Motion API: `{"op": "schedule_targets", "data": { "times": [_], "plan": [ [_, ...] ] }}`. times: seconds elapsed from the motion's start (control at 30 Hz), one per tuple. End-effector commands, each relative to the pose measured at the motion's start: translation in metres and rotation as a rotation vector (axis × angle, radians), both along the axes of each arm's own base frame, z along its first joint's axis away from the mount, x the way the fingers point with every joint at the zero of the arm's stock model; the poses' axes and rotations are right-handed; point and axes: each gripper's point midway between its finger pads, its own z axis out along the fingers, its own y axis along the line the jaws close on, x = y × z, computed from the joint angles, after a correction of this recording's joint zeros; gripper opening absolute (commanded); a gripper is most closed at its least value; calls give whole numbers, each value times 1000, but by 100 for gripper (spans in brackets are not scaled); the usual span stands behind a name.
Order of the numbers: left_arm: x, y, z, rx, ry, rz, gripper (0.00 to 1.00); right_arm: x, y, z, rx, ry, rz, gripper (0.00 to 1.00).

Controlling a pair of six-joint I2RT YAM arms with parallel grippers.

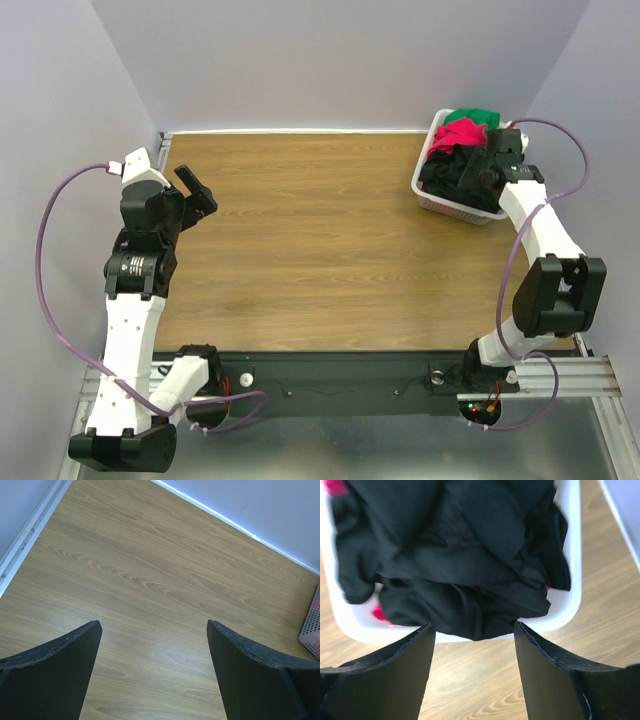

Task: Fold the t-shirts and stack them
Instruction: Grab the tshirt from the pile

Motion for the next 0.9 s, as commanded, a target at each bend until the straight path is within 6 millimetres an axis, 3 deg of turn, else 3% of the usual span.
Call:
{"op": "schedule_targets", "data": {
  "times": [0.0,0.03,0.1,0.17,0.2,0.23,0.3,0.43,0.53,0.63,0.67,0.73,0.8,0.87],
  "plan": [
    [-2,3,17,5,-54,11,99,5,-2,-3,2,-11,-24,68],
    [-2,3,17,6,-54,13,99,6,-2,-8,4,2,-22,67],
    [-2,4,16,7,-50,17,99,6,-5,-17,-4,23,-45,55],
    [-2,4,16,8,-48,18,99,6,-9,-15,-8,14,-81,16],
    [-2,4,16,10,-48,19,99,6,-14,-8,-23,-4,-105,5],
    [-2,4,17,8,-50,20,99,7,-15,-3,-28,-15,-108,0],
    [-2,4,18,7,-54,20,99,8,-14,10,-30,-44,-96,0],
    [0,1,18,-2,-59,9,99,12,-9,53,-23,-147,-58,0],
    [1,0,16,-8,-58,2,99,11,-3,69,-6,-184,-21,0],
    [1,0,16,-6,-58,-2,99,12,11,107,36,-287,43,0],
    [1,0,17,-6,-59,-2,99,12,13,134,40,-352,58,0],
    [0,0,18,-5,-61,0,99,13,21,166,58,-437,100,0],
    [-1,-1,20,-7,-68,-6,99,11,35,224,81,-589,178,1],
    [-2,-1,21,-8,-75,-6,99,7,49,248,113,-658,250,0]
  ]
}}
